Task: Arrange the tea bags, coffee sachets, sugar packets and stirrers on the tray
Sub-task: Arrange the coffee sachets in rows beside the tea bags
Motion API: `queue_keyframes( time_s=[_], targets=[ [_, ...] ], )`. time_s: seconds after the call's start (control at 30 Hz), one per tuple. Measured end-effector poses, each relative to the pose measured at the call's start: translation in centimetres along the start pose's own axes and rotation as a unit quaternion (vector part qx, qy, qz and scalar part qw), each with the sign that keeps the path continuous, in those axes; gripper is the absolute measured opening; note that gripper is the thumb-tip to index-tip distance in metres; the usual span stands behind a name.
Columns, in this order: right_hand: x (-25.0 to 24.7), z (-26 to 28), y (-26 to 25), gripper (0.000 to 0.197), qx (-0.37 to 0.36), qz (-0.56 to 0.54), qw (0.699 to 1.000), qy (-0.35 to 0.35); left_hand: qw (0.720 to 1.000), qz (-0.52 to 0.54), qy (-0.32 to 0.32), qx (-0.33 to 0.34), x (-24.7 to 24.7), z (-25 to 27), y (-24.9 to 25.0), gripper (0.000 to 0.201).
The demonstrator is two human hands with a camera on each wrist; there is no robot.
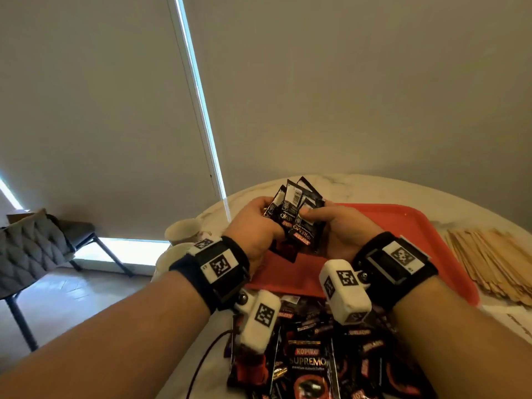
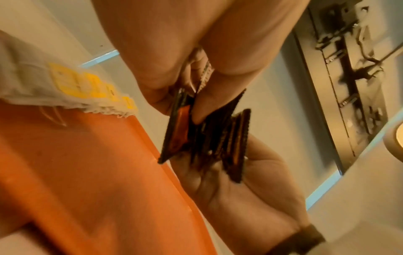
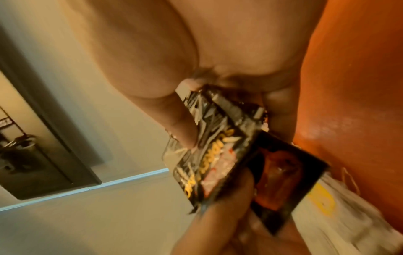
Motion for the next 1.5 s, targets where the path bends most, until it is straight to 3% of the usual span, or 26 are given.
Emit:
queue_keyframes(
  time_s=[0.17,0.33,0.5,0.67,0.83,0.93,1.1,1.23,1.4,1.5],
  targets=[
    [-0.7,-2.1,-1.0,0.042,-0.032,0.011,0.999,0.024,0.997,0.051,-0.059,-0.009,1.6,-1.7,-0.4,0.082],
    [-0.6,-4.1,-1.6,0.054,-0.063,0.006,0.998,-0.003,0.951,0.275,-0.118,-0.078,1.6,-3.8,-0.8,0.067],
    [-0.5,-4.7,-1.9,0.055,-0.083,0.022,0.996,-0.038,0.932,0.296,-0.185,-0.102,2.5,-4.3,-1.6,0.05],
    [-0.2,-4.8,-1.6,0.039,-0.101,0.142,0.984,-0.035,0.921,0.285,-0.24,-0.117,3.2,-4.3,-2.3,0.042],
    [-0.3,-4.5,-2.1,0.032,-0.147,0.312,0.938,-0.042,0.92,0.302,-0.213,-0.128,2.5,-4.5,-2.5,0.046],
    [-1.0,-4.6,-2.7,0.061,-0.177,0.395,0.901,-0.018,0.927,0.304,-0.158,-0.15,2.2,-4.6,-3.3,0.036],
    [0.1,-3.9,-2.9,0.104,-0.167,0.45,0.865,-0.143,0.929,0.302,-0.148,-0.157,2.3,-4.4,-3.6,0.031],
    [1.0,-3.3,-2.3,0.11,-0.174,0.557,0.794,-0.172,0.92,0.312,-0.191,-0.143,2.8,-4.0,-3.2,0.024],
    [1.1,-3.4,-2.6,0.089,-0.178,0.516,0.821,-0.165,0.904,0.328,-0.234,-0.14,3.5,-2.9,-2.5,0.036],
    [1.0,-3.4,-2.4,0.09,-0.173,0.503,0.831,-0.165,0.896,0.355,-0.224,-0.144,3.1,-3.2,-2.7,0.049]
  ],
)
Point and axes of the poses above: each hand's wrist, its own z-axis away from the middle knuckle, its own x-axis out of the palm, y = z × x, the point moved 5 cm from there along -z, towards the middle knuckle, and after that the axes turned 6 degrees about -x, right-handed, at the moved point
